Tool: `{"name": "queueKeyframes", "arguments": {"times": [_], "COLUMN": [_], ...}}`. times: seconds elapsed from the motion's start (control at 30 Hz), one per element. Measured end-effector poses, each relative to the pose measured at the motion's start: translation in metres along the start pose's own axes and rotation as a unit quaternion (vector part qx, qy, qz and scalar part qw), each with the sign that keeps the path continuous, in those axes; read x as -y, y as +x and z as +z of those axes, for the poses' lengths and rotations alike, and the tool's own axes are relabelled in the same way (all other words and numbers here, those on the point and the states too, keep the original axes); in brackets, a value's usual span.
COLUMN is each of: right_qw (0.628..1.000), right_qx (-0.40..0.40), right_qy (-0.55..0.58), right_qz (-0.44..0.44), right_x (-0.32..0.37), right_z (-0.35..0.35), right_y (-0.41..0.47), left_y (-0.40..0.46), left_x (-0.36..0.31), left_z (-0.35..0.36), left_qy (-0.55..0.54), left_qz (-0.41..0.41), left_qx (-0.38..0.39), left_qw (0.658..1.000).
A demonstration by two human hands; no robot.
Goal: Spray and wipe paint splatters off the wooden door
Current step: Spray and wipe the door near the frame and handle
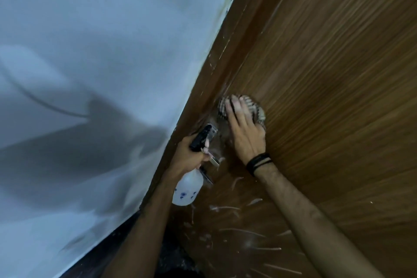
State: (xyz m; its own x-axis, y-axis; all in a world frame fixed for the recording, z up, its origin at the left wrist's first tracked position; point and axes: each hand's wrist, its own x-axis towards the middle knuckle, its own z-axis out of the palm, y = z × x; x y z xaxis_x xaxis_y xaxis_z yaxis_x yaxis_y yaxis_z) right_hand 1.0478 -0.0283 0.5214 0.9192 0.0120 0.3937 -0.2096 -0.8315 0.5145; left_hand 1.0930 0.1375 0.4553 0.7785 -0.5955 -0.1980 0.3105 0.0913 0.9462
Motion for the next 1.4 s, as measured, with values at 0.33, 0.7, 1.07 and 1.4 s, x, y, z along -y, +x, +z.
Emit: {"name": "queueKeyframes", "arguments": {"times": [0.33, 0.7, 1.07, 1.4], "right_qw": [0.985, 0.966, 0.979, 0.97], "right_qx": [0.055, -0.215, -0.07, -0.198], "right_qy": [-0.086, -0.046, -0.154, -0.127], "right_qz": [-0.138, 0.138, -0.111, 0.065], "right_x": [0.02, -0.014, -0.022, -0.073], "right_z": [0.033, -0.032, -0.017, -0.096], "right_y": [-0.013, 0.066, 0.026, 0.076], "left_y": [-0.001, -0.001, -0.005, 0.004], "left_x": [-0.008, -0.002, -0.01, -0.081], "left_z": [-0.002, -0.004, 0.01, 0.028], "left_qy": [0.02, 0.01, 0.046, 0.026], "left_qz": [-0.002, -0.023, -0.003, 0.085], "left_qx": [0.002, 0.047, 0.056, 0.057], "left_qw": [1.0, 0.999, 0.997, 0.994]}}
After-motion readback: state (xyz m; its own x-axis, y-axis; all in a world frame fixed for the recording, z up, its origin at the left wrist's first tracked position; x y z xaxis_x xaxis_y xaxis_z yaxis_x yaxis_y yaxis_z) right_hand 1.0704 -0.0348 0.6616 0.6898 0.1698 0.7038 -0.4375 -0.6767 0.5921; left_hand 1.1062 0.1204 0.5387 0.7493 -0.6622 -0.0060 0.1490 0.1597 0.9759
